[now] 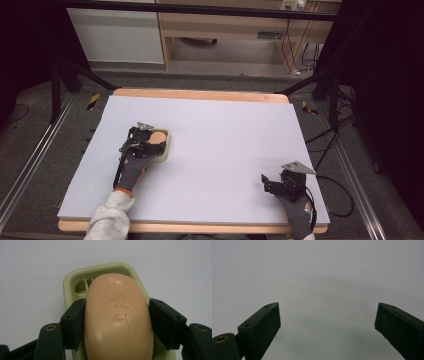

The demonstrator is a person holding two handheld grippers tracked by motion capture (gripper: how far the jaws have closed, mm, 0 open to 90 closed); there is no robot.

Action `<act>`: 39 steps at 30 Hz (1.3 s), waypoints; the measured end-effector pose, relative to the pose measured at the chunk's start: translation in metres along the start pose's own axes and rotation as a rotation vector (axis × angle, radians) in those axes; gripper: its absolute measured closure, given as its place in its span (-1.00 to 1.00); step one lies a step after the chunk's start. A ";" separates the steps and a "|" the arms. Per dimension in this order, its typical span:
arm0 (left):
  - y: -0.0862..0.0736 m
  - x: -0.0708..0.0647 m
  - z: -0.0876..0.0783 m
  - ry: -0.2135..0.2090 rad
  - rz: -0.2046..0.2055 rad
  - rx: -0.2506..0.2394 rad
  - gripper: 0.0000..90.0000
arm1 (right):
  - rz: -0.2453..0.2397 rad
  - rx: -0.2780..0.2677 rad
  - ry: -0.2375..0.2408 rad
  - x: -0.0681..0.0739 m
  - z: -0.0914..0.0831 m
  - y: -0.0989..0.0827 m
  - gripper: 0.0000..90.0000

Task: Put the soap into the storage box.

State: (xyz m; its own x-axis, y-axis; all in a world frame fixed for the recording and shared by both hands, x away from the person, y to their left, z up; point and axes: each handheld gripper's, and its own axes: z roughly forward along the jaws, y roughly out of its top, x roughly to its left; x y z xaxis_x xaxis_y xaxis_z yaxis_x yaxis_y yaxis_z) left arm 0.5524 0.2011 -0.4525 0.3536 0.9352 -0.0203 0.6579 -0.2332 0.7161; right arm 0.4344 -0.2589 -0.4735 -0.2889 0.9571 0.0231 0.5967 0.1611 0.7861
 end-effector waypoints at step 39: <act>-0.049 0.009 -0.078 -0.016 0.024 -0.169 -0.40 | 0.010 -0.014 -0.056 -0.007 -0.006 -0.001 -0.87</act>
State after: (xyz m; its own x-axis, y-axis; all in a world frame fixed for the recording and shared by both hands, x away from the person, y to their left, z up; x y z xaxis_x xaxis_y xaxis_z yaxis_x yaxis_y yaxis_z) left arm 0.4712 0.2422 -0.4330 0.3796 0.9251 -0.0121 0.5286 -0.2062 0.8235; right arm 0.4313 -0.2674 -0.4713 -0.2405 0.9707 -0.0026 0.5885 0.1479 0.7948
